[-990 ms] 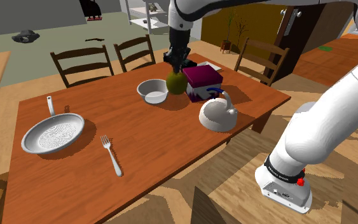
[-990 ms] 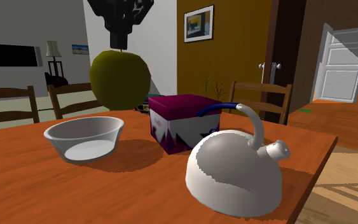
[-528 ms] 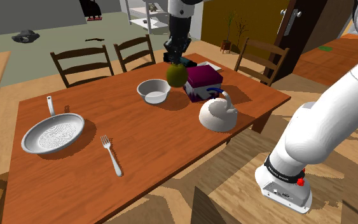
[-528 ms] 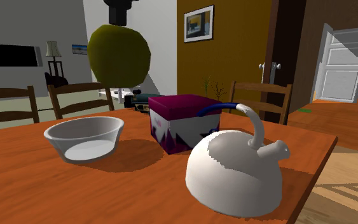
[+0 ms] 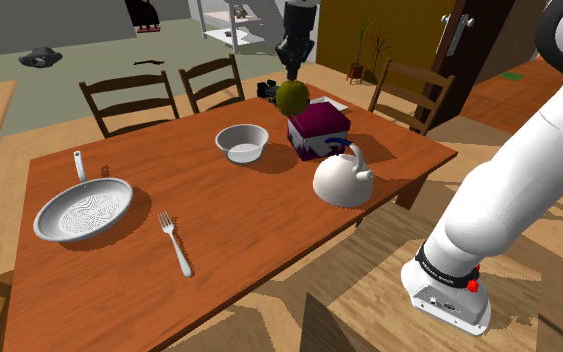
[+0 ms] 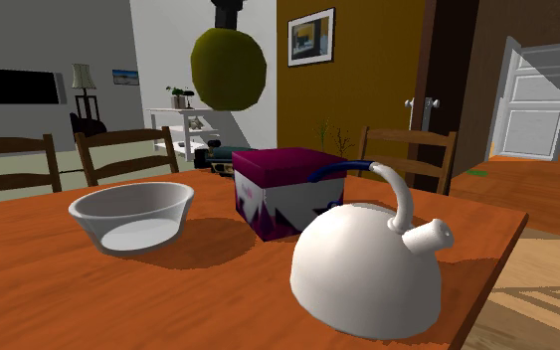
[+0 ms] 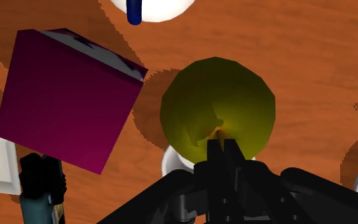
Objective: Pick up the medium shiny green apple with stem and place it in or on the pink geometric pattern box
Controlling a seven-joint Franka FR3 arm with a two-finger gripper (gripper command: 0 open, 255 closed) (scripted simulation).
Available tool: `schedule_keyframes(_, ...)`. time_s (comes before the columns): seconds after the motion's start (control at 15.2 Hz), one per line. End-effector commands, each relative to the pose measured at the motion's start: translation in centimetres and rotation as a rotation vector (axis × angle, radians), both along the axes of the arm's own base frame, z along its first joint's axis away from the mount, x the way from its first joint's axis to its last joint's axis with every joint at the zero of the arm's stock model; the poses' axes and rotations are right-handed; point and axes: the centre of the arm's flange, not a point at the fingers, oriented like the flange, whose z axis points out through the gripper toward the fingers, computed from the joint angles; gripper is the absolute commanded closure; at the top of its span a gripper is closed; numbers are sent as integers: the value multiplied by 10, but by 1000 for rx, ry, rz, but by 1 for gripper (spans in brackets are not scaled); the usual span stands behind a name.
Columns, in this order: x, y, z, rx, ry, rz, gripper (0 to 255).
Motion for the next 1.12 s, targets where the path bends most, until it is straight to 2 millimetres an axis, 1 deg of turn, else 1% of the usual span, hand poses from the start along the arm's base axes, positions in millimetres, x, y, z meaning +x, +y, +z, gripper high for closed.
schedule_keyframes(0.0, 5, -28, 4, -1, 0, 1, 255)
schedule_keyframes(0.99, 44, -217, 48, -1, 0, 1, 255)
schedule_keyframes(1.06, 44, -218, 48, -1, 0, 1, 255)
